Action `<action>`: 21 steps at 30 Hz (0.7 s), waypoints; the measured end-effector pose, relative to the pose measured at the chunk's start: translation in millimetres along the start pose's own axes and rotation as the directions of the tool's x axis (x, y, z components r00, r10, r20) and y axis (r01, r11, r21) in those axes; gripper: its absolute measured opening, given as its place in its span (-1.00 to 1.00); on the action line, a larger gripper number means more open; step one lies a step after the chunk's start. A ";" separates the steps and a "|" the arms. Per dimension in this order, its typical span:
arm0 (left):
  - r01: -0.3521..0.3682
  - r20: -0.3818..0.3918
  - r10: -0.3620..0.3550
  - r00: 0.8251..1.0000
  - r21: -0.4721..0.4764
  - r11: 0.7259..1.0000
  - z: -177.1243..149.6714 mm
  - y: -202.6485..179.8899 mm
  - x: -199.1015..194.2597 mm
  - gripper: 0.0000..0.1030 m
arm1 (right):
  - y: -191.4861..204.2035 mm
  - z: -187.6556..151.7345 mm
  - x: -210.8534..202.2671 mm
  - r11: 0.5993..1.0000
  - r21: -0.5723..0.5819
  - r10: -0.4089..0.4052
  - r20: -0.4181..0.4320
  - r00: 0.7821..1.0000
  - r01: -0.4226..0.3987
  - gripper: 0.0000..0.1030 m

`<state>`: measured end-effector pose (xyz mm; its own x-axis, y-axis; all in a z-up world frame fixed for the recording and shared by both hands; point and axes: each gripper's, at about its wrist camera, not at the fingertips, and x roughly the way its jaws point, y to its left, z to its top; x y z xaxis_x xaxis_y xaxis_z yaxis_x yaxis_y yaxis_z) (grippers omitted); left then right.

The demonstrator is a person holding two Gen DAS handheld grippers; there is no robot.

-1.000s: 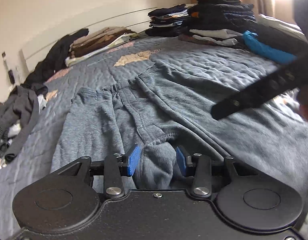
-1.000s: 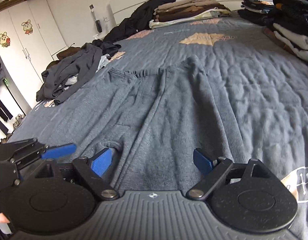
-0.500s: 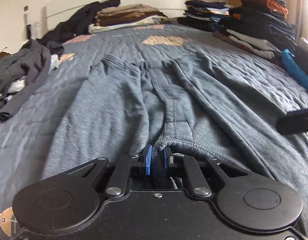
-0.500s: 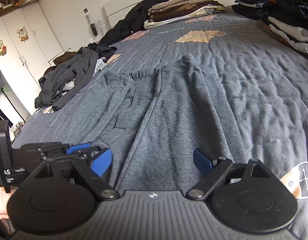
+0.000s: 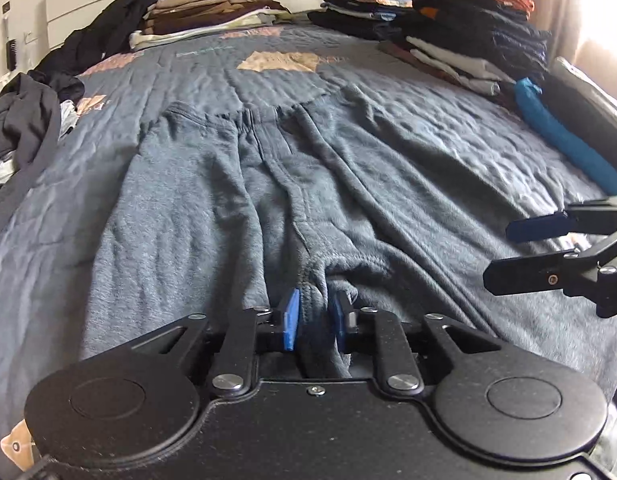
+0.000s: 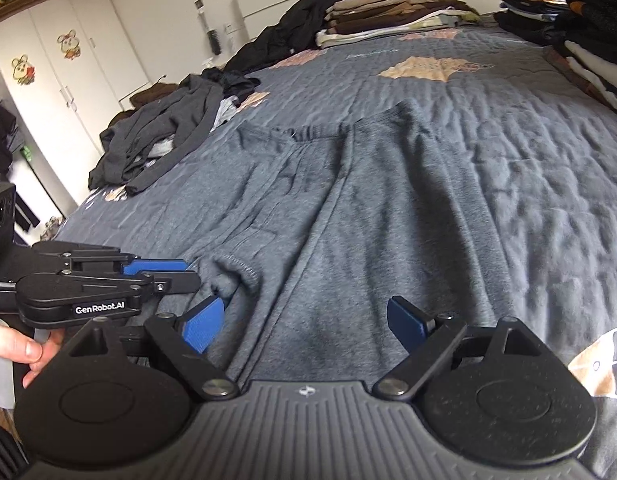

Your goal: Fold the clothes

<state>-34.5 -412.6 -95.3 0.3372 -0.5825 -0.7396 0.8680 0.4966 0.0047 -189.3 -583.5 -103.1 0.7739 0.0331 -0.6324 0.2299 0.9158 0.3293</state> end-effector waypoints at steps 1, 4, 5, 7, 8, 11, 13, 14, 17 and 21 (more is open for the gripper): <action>-0.005 -0.016 0.005 1.000 0.019 1.000 -2.4 -2.7 5.1 -0.52 | 2.3 -1.1 1.0 1.000 -0.005 0.000 -0.005 1.000 0.000 0.72; -0.037 -0.050 0.043 0.998 0.123 0.992 -10.2 -11.6 13.0 -0.52 | 7.5 -4.4 3.8 1.000 -0.023 0.008 -0.022 1.000 -0.008 0.72; -0.039 -0.052 0.046 0.998 0.131 0.991 -10.9 -12.1 11.9 -0.52 | 9.0 -5.6 5.0 0.999 -0.031 0.011 -0.030 0.999 -0.012 0.72; -0.020 -0.062 0.027 0.998 0.122 0.992 -7.9 -9.2 5.3 -0.52 | 10.9 -8.6 8.7 0.999 -0.050 0.009 -0.055 0.998 -0.011 0.72; -0.007 -0.066 0.015 0.998 0.120 0.993 -6.7 -7.5 0.8 -0.52 | 11.5 -10.3 11.1 0.998 -0.061 0.003 -0.071 0.997 -0.007 0.72; 0.017 -0.072 -0.008 0.997 0.123 0.992 -6.7 -4.7 -9.7 -0.44 | 15.6 -16.3 17.4 0.994 -0.109 -0.014 -0.115 0.993 0.002 0.72; 0.028 -0.073 -0.018 0.997 0.128 0.991 -8.5 -3.9 -15.4 -0.37 | 19.7 -19.5 17.7 0.989 -0.146 -0.022 -0.119 0.993 0.004 0.72; 0.040 -0.069 -0.032 0.997 0.118 0.992 -8.6 -2.6 -18.8 -0.33 | 21.3 -20.3 17.4 0.987 -0.159 -0.026 -0.118 0.993 0.007 0.72; 0.083 -0.050 -0.079 0.996 0.079 0.993 -8.5 1.5 -29.5 -0.11 | 21.6 -18.3 14.9 0.990 -0.142 -0.012 -0.121 0.993 -0.005 0.72; 0.073 -0.032 -0.069 0.997 0.155 0.985 -15.5 -10.0 -40.5 -0.04 | 29.1 -21.6 8.9 0.987 -0.158 -0.029 -0.124 0.992 0.009 0.72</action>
<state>-62.5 -384.0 -75.8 0.2648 -0.5947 -0.7591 0.9363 0.3469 0.0548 -188.5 -547.9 -114.3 0.6876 0.0556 -0.7239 0.1408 0.9679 0.2081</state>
